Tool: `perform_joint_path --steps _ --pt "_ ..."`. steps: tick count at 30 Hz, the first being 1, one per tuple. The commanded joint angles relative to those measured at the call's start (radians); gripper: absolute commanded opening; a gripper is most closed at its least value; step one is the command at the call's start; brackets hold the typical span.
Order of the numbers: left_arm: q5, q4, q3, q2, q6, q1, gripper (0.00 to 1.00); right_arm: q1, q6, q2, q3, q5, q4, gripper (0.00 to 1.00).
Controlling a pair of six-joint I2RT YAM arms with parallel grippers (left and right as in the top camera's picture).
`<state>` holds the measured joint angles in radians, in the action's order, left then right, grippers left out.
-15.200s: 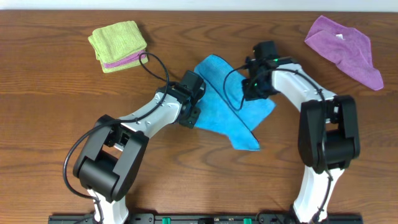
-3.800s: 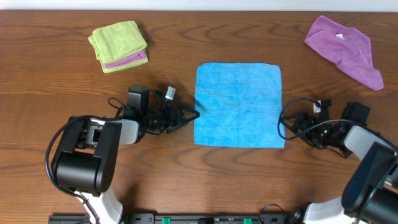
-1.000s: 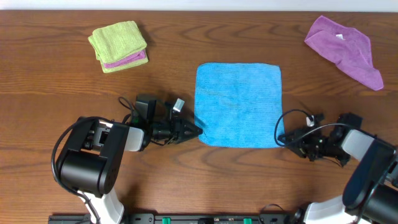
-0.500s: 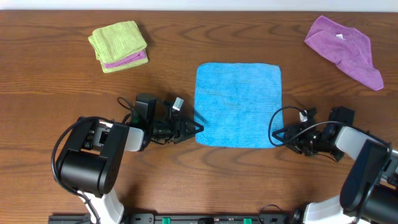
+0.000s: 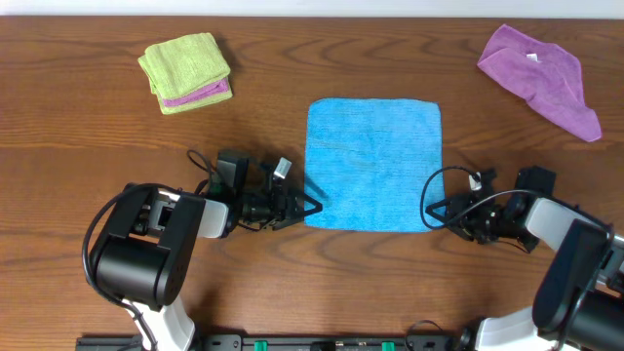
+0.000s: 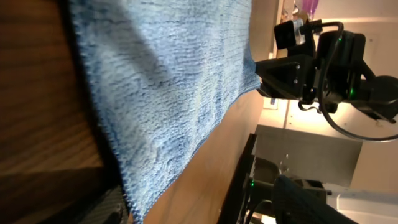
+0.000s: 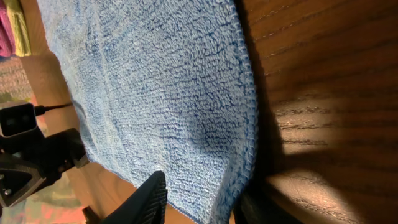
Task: Fold the cloth
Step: 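Lift the bottom corners and fold them up toward the top edge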
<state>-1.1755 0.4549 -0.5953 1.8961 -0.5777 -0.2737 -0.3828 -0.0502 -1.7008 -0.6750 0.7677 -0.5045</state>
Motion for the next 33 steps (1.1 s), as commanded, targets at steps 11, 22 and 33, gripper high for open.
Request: perform_joint_path --steps 11,22,33 --pt "0.113 0.033 0.008 0.022 -0.006 -0.043 0.73 0.015 -0.005 -0.053 0.039 -0.263 -0.003 0.34" --pt "0.102 0.082 -0.01 0.022 -0.108 -0.039 0.06 0.015 -0.025 -0.053 0.039 -0.263 0.013 0.01" --pt "0.014 0.137 -0.151 0.022 -0.226 -0.039 0.06 0.015 -0.051 -0.016 -0.044 -0.202 -0.038 0.01"
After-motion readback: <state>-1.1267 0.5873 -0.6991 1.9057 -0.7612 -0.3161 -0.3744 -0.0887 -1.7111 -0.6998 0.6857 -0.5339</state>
